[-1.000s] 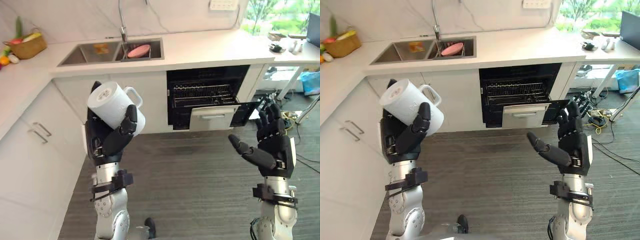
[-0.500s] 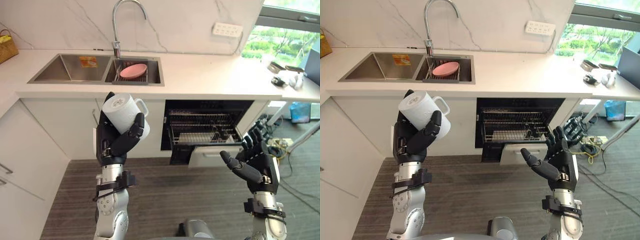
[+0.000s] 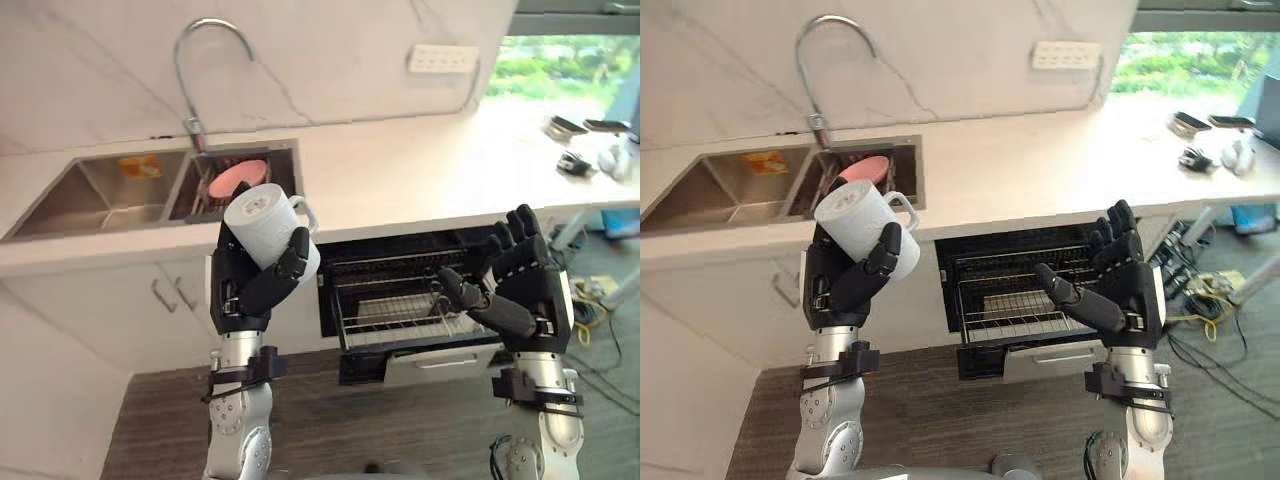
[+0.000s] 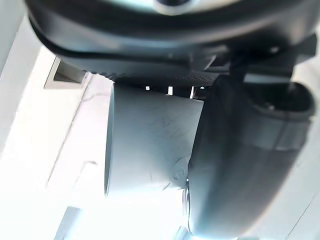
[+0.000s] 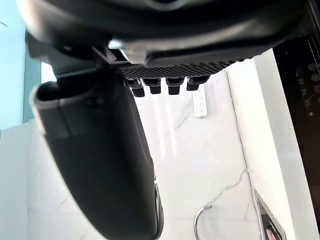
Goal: Walk over to the sink, pick up the cup, carry it to the dishwasher, place the cup inside the dishwasher, then close the dishwasher door
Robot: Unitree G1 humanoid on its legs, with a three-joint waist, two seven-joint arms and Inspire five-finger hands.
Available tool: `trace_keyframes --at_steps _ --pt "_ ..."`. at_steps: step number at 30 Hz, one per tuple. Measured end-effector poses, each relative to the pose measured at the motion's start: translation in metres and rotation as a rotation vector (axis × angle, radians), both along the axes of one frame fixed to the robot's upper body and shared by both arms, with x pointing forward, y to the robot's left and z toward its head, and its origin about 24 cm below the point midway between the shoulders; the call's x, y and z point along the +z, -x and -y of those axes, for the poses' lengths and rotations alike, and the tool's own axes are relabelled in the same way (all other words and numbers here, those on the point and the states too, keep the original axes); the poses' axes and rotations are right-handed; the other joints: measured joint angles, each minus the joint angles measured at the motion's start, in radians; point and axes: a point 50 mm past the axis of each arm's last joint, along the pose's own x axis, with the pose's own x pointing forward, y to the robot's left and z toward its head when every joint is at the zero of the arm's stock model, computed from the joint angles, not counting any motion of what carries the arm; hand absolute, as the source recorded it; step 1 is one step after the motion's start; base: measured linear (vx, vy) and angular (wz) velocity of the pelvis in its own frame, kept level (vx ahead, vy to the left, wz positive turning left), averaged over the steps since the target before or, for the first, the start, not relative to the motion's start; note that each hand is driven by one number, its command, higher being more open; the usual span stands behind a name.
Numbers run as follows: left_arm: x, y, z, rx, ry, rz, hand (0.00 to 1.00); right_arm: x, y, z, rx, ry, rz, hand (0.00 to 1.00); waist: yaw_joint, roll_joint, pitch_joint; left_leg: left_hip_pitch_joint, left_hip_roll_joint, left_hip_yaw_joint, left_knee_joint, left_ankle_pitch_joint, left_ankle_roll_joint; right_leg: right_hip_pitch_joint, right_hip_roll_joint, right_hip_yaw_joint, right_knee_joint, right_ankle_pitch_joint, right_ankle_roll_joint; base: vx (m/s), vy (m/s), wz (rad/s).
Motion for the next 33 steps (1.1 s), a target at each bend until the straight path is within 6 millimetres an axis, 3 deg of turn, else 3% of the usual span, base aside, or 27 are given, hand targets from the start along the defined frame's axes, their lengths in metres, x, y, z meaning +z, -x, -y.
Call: trace_keyframes --at_steps 4,8,12,19,28,33 --pt "0.001 -0.002 -0.002 0.001 -0.027 0.001 0.0 -0.003 0.0 -0.001 -0.011 -0.027 -0.011 1.0 -0.018 -0.031 -0.022 0.037 -0.042 0.079 -0.069 0.018 0.031 0.001 -0.035 0.074 -0.073 0.036 0.047 0.1 0.203 -0.59" --pt "0.003 -0.004 0.001 0.021 -0.039 -0.002 0.0 -0.005 0.0 -0.005 -0.02 -0.059 -0.015 1.0 -0.032 -0.033 -0.023 0.091 -0.07 0.132 -0.136 0.03 0.05 0.017 -0.054 0.127 -0.114 0.055 0.07 0.02 0.112 -0.35" --pt "0.01 -0.008 0.004 0.038 -0.08 0.025 0.0 -0.002 0.003 -0.013 -0.013 -0.081 0.004 1.0 -0.038 -0.033 -0.024 0.1 -0.071 0.179 -0.154 0.03 0.051 0.014 -0.05 0.172 -0.152 0.084 0.076 -0.01 0.029 -0.4" --pt "0.017 -0.019 0.009 0.113 -0.195 0.036 0.0 0.023 0.001 -0.029 0.055 -0.078 0.1 1.0 -0.058 -0.04 -0.02 0.122 -0.071 0.265 -0.165 0.026 0.056 0.023 -0.042 0.258 -0.231 0.149 0.083 -0.05 -0.006 -0.37" --pt "0.001 -0.031 0.016 0.16 -0.346 -0.049 0.0 0.036 -0.002 -0.037 0.149 -0.147 0.16 1.0 -0.057 -0.048 -0.019 0.123 -0.065 0.308 -0.151 0.02 0.049 0.022 -0.032 0.299 -0.274 0.182 0.081 -0.03 -0.03 -0.15" --pt "-0.002 -0.032 0.026 0.151 -0.421 -0.048 0.0 0.046 -0.007 -0.052 0.266 -0.185 0.209 1.0 -0.057 -0.048 -0.019 0.122 -0.057 0.322 -0.149 0.018 0.046 0.022 -0.024 0.311 -0.287 0.199 0.079 0.01 -0.028 -0.09"
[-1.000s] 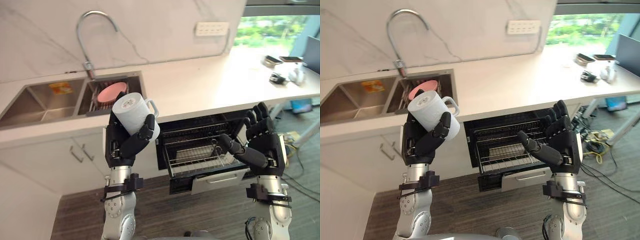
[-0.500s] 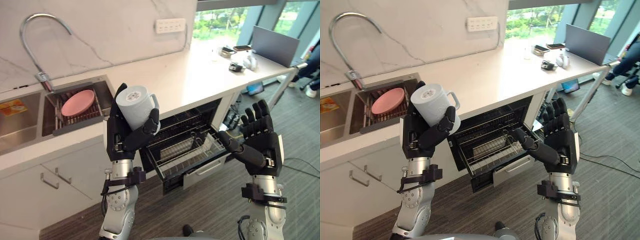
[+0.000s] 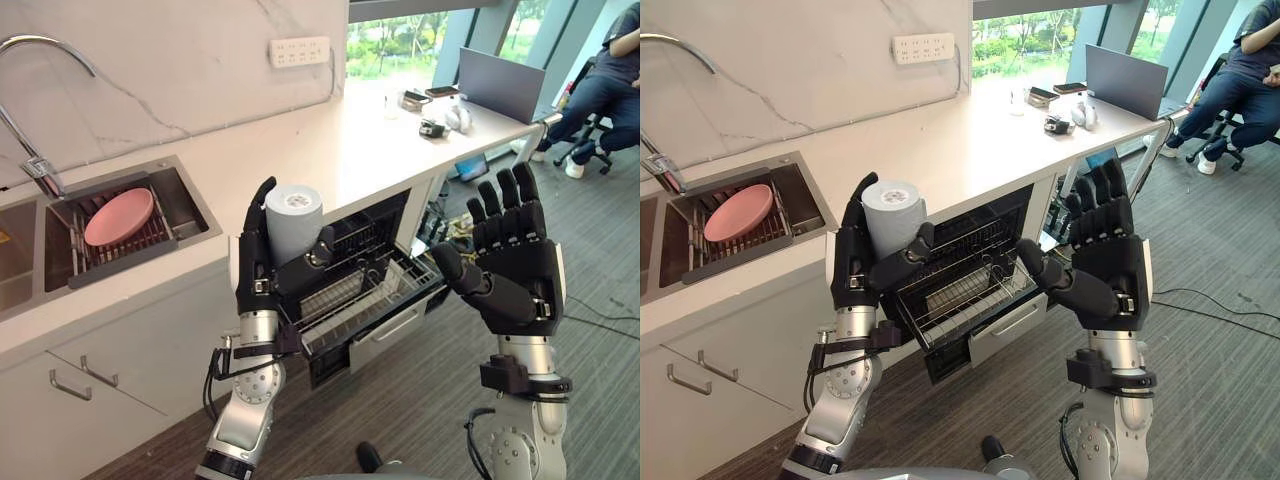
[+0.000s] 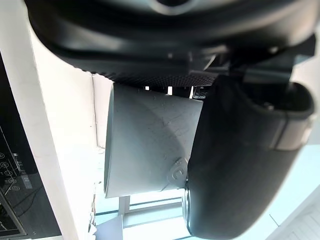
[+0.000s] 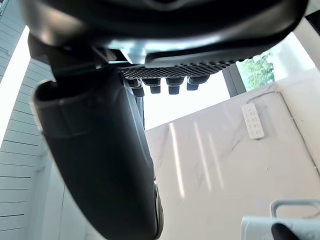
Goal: Walk over to the sink, pick up the cup, carry it to the dishwasher, place the cup inside the dishwasher, then close the dishwasher door
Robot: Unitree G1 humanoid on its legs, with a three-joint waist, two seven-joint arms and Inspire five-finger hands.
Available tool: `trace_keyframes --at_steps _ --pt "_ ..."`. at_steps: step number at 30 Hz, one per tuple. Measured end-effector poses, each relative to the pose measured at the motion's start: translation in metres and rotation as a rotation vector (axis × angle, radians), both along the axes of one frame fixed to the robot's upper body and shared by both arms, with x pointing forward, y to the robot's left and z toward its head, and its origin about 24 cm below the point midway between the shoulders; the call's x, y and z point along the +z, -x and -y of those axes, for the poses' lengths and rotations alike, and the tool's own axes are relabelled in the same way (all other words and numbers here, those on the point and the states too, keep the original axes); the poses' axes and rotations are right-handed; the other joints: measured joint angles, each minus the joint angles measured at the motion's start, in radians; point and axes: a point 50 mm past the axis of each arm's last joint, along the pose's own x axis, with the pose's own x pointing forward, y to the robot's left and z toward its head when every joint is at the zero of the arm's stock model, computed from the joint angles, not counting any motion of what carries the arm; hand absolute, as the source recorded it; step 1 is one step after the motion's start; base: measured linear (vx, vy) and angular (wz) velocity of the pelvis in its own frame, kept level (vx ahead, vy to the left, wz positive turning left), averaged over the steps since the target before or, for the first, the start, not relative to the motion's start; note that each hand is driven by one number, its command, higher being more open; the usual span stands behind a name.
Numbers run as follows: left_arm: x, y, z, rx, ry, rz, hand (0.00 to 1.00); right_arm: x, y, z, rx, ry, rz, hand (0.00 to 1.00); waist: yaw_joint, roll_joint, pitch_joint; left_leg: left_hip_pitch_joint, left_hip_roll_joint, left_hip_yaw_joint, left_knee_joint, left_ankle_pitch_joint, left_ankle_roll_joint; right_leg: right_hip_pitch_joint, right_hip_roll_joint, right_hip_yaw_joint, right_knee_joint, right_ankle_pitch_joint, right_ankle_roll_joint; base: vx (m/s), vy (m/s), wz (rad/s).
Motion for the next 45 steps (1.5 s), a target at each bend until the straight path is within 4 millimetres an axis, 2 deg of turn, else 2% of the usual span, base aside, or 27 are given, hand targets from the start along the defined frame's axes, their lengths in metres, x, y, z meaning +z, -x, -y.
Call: trace_keyframes --at_steps 5,16,24,31,45 --pt "-0.001 0.0 0.013 -0.038 -0.074 0.014 0.0 0.002 -0.007 -0.022 0.132 0.013 -0.003 1.0 0.001 0.001 -0.001 0.0 0.002 0.023 0.004 -0.001 -0.002 -0.002 0.003 0.024 -0.018 0.018 0.0 -0.02 -0.026 -0.14" --pt "-0.003 0.005 0.029 -0.079 -0.185 0.05 0.0 -0.006 -0.01 -0.04 0.251 0.068 -0.089 1.0 0.003 0.005 -0.02 -0.01 0.003 0.03 0.013 -0.001 -0.002 -0.013 0.003 0.031 -0.018 0.02 -0.001 -0.01 -0.009 -0.02" --pt "0.002 0.009 0.038 -0.128 -0.211 0.121 0.0 -0.008 -0.011 -0.042 0.238 0.078 -0.113 1.0 0.002 0.005 -0.037 -0.013 0.003 0.032 0.014 -0.002 -0.003 -0.017 0.004 0.031 -0.017 0.019 -0.003 0.0 0.0 0.0" --pt "0.007 0.018 0.051 -0.254 -0.212 0.191 0.0 -0.012 -0.012 -0.04 0.184 0.077 -0.161 1.0 0.0 0.005 -0.051 -0.016 0.003 0.033 0.014 -0.002 -0.004 -0.02 0.004 0.032 -0.016 0.018 -0.004 0.0 0.0 0.0" --pt "0.003 0.025 0.055 -0.324 -0.234 0.206 0.0 -0.016 -0.013 -0.034 0.14 0.083 -0.21 1.0 -0.002 0.003 -0.055 -0.03 0.005 0.033 0.018 -0.002 -0.004 -0.035 0.005 0.032 -0.014 0.014 -0.01 0.0 0.0 0.0"
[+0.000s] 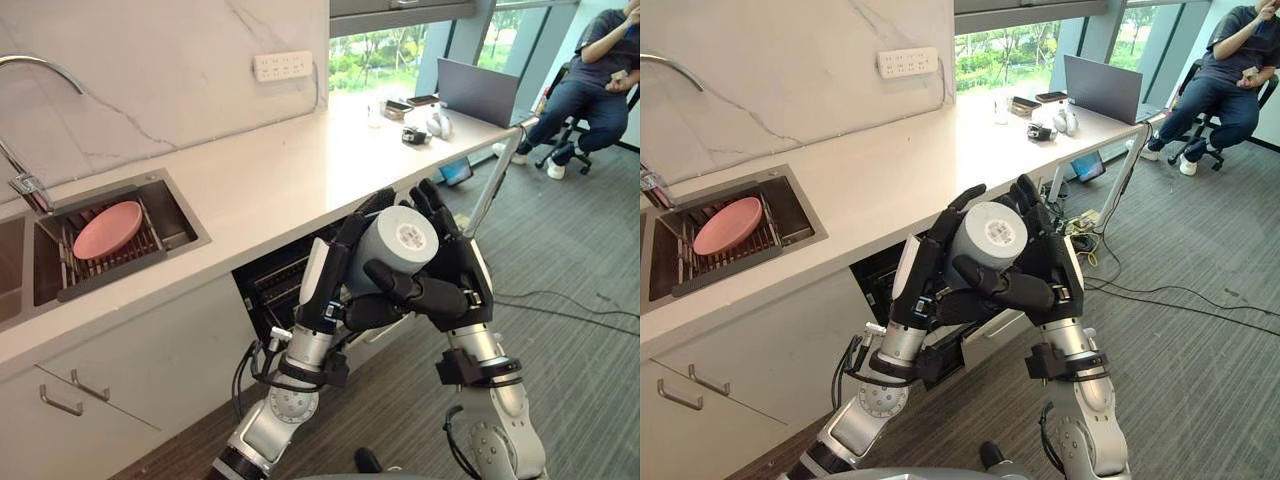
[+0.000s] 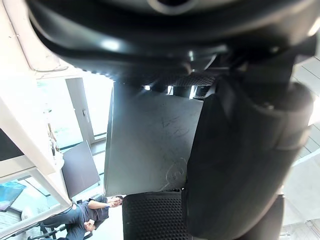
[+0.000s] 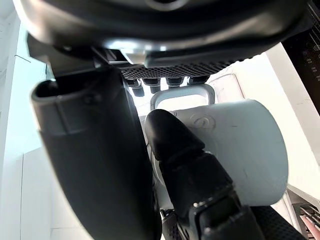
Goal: Walk over to the sink, pick up the cup, carry it to the dishwasher, place the cup inside the dishwasher, then close the dishwasher door
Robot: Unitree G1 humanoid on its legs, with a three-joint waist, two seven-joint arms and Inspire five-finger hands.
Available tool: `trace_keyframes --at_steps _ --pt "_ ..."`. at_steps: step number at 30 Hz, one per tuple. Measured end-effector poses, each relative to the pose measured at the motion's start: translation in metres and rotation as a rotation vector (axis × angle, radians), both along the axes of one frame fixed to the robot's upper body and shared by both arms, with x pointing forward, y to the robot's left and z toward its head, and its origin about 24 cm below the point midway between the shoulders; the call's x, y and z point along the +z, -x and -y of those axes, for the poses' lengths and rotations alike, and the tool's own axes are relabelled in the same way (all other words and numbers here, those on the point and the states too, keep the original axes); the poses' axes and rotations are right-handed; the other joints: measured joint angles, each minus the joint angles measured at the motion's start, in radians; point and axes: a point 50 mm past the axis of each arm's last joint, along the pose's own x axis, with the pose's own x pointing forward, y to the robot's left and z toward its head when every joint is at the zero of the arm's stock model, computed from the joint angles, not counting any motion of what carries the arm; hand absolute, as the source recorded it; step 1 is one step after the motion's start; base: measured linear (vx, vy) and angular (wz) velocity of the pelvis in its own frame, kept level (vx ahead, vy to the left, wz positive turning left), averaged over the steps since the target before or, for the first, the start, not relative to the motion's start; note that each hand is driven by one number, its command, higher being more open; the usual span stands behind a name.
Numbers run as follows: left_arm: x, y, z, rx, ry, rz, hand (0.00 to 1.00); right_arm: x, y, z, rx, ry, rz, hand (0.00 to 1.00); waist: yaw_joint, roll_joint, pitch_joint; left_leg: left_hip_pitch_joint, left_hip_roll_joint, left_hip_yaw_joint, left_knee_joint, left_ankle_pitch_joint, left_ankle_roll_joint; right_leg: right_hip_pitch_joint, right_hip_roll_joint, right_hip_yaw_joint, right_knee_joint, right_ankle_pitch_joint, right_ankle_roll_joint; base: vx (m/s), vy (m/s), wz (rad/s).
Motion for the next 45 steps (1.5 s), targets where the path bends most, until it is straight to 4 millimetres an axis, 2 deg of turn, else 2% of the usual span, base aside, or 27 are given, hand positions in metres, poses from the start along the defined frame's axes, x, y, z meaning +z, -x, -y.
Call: trace_keyframes --at_steps 6,7,24,25,33,45 --pt "-0.01 0.002 -0.002 0.001 -0.014 -0.024 0.0 -0.006 -0.001 0.002 0.022 0.025 -0.042 1.0 -0.001 -0.002 -0.002 -0.001 0.0 0.0 0.0 0.0 0.0 0.0 0.0 0.0 -0.001 0.0 -0.001 0.0 0.0 0.0" --pt "-0.011 0.002 -0.003 0.001 -0.021 -0.024 0.0 -0.008 -0.001 0.002 0.031 0.028 -0.047 0.0 -0.001 -0.002 -0.002 -0.001 0.0 0.0 0.0 0.0 0.0 0.0 0.0 0.0 -0.002 0.0 -0.001 0.0 0.0 0.0" --pt "-0.019 0.012 -0.008 0.023 -0.053 0.006 0.0 -0.01 -0.001 0.009 0.061 0.114 -0.061 0.0 -0.004 -0.016 -0.018 -0.003 0.0 -0.003 -0.004 0.0 0.0 0.001 -0.002 -0.004 -0.008 0.006 0.004 0.0 0.0 0.0" --pt "-0.019 0.013 -0.008 0.024 -0.053 0.006 1.0 -0.01 -0.001 0.009 0.061 0.115 -0.062 0.0 -0.004 -0.016 -0.018 -0.003 0.0 -0.003 -0.004 0.0 0.0 0.001 -0.002 -0.004 -0.008 0.006 0.004 0.0 0.0 0.0" --pt "-0.021 0.014 -0.008 0.052 -0.067 0.019 1.0 -0.01 -0.002 0.007 0.043 0.111 -0.071 0.0 -0.004 -0.016 -0.019 -0.005 0.0 -0.003 -0.005 0.0 0.0 0.001 -0.002 -0.004 -0.013 0.007 0.001 0.0 0.0 0.0" --pt "-0.016 0.012 -0.009 0.13 -0.101 0.082 1.0 -0.012 -0.002 -0.001 0.05 0.011 -0.085 0.0 -0.004 -0.015 -0.02 -0.006 0.0 -0.006 -0.006 0.0 0.0 0.001 -0.002 -0.007 -0.012 0.007 0.0 0.0 0.0 0.0"
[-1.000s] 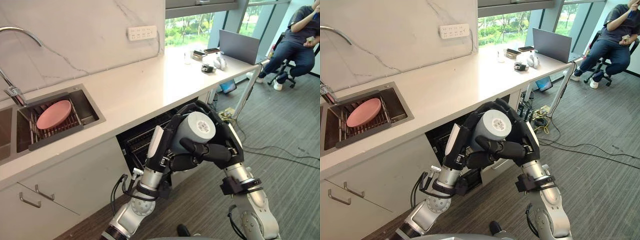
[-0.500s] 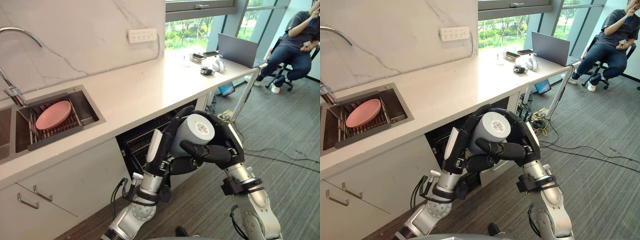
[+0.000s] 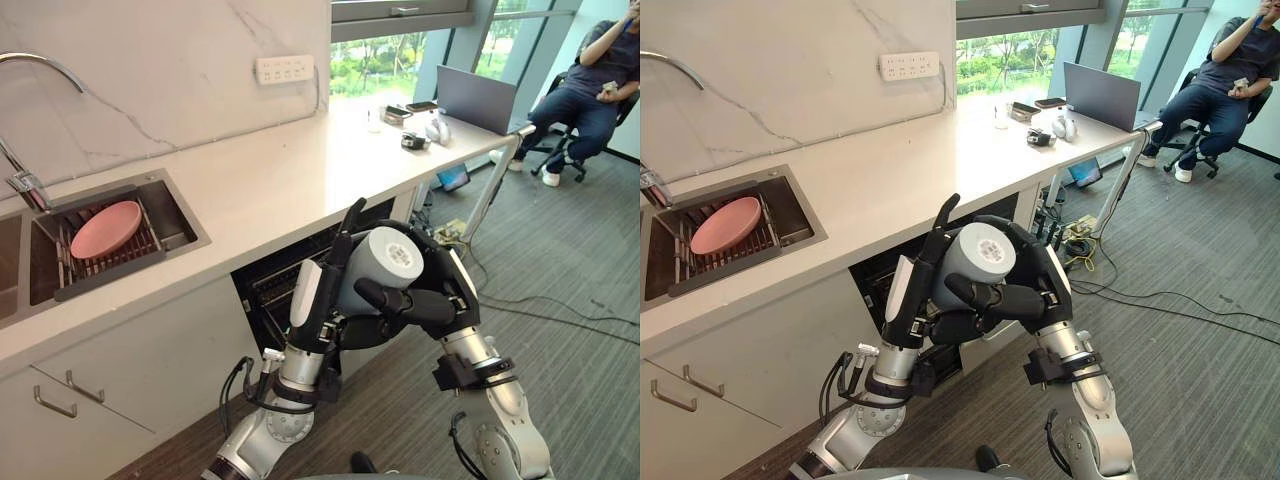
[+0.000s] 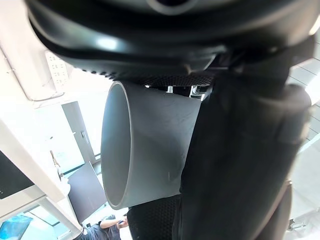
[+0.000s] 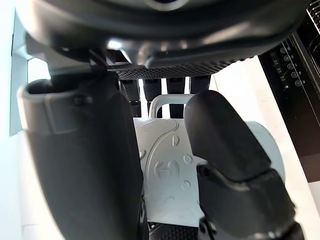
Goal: Walk over to the sink, pick up the cup, carry it to the dishwasher, place the cup inside the dishwasher, then close the dishwasher door
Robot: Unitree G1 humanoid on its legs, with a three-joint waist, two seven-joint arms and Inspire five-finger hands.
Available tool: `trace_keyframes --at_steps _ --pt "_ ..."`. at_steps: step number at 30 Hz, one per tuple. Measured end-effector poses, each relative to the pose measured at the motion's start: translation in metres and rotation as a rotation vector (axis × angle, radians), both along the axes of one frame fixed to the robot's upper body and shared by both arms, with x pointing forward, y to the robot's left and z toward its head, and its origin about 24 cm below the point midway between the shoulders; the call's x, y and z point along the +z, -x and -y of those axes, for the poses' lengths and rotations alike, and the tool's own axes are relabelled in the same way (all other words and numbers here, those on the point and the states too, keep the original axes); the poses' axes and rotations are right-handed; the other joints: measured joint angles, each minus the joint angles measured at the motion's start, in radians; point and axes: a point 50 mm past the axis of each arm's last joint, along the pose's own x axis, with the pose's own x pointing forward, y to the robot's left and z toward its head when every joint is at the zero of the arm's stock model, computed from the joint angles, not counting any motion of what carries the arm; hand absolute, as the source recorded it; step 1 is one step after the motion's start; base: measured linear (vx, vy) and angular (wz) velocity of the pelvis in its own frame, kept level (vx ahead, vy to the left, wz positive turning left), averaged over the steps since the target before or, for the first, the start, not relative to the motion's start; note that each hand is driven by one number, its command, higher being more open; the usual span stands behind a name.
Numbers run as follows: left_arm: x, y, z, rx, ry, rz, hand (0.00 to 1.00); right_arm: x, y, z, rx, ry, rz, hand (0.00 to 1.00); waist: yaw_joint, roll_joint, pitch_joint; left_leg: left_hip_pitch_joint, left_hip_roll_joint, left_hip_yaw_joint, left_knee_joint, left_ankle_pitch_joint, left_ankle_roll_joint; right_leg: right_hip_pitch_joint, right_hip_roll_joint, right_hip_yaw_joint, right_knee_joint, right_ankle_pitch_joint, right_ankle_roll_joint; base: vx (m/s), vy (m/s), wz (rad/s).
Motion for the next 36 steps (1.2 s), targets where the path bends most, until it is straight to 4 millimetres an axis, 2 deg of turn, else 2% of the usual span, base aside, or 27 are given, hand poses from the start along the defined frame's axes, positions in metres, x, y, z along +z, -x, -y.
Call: trace_keyframes --at_steps 15,24,25,26,27,28,29,30,31,33,36 --pt "0.004 -0.004 0.002 0.034 -0.034 0.014 1.0 -0.007 0.004 -0.003 -0.029 -0.122 -0.045 0.0 0.002 0.002 0.0 0.002 0.005 -0.029 -0.004 0.005 -0.005 0.016 0.0 -0.032 0.001 -0.002 -0.002 0.0 -0.008 0.05" --pt "0.01 -0.003 0.006 0.043 0.04 -0.004 1.0 -0.008 0.003 -0.009 -0.043 -0.248 -0.056 0.0 0.011 0.006 0.008 0.004 0.013 -0.057 -0.008 0.01 -0.012 0.029 0.003 -0.062 0.002 -0.009 -0.01 0.0 -0.029 0.09" --pt "0.01 -0.003 0.006 0.044 0.066 -0.016 1.0 -0.011 0.003 -0.01 -0.049 -0.308 -0.072 0.0 0.014 0.006 0.01 0.004 0.014 -0.059 -0.009 0.011 -0.012 0.03 0.004 -0.065 0.002 -0.01 -0.011 0.0 -0.025 0.09" --pt "0.011 -0.003 0.002 0.073 0.131 -0.045 1.0 -0.013 0.002 -0.01 -0.107 -0.461 -0.1 0.0 0.014 0.007 0.013 0.004 0.016 -0.063 -0.009 0.011 -0.013 0.032 0.004 -0.07 0.002 -0.011 -0.012 0.0 -0.026 0.09" --pt "0.01 -0.004 -0.003 0.105 0.16 -0.058 1.0 -0.013 0.001 -0.007 -0.16 -0.542 -0.102 0.0 0.014 0.008 0.015 0.004 0.017 -0.065 -0.009 0.011 -0.013 0.033 0.005 -0.072 0.002 -0.013 -0.014 0.0 -0.028 0.1" --pt "0.009 -0.004 -0.014 0.158 0.216 -0.087 1.0 -0.013 0.001 0.001 -0.256 -0.658 -0.097 0.0 0.014 0.01 0.016 0.004 0.018 -0.068 -0.009 0.011 -0.014 0.035 0.005 -0.077 0.003 -0.015 -0.017 0.0 -0.025 0.12" --pt "0.008 -0.005 -0.026 0.221 0.276 -0.104 1.0 -0.016 0.003 0.018 -0.351 -0.708 -0.085 0.0 0.02 0.009 0.016 0.004 0.018 -0.074 -0.011 0.011 -0.014 0.036 0.005 -0.083 0.003 -0.019 -0.018 0.01 -0.026 0.12" --pt "0.008 -0.006 -0.035 0.268 0.309 -0.11 1.0 -0.017 0.006 0.027 -0.403 -0.724 -0.077 0.0 0.024 0.009 0.016 0.004 0.018 -0.076 -0.012 0.012 -0.014 0.037 0.005 -0.085 0.003 -0.019 -0.017 0.01 -0.022 0.11" --pt "0.008 -0.008 -0.052 0.362 0.376 -0.115 1.0 -0.02 0.011 0.041 -0.488 -0.752 -0.063 0.0 0.027 0.01 0.017 0.004 0.018 -0.079 -0.014 0.012 -0.015 0.037 0.005 -0.088 0.003 -0.019 -0.017 0.02 -0.018 0.05" --pt "0.009 -0.009 -0.08 0.508 0.456 -0.107 1.0 -0.021 0.018 0.057 -0.582 -0.786 -0.031 0.0 0.027 0.012 0.018 0.005 0.021 -0.081 -0.018 0.013 -0.016 0.039 0.006 -0.09 0.002 -0.019 -0.017 0.01 -0.009 0.02" --pt "0.007 -0.009 -0.088 0.55 0.493 -0.12 1.0 -0.021 0.02 0.061 -0.607 -0.8 -0.016 0.0 0.027 0.011 0.018 0.01 0.025 -0.084 -0.024 0.014 -0.016 0.043 0.006 -0.097 0.001 -0.019 -0.017 0.01 -0.015 0.02"
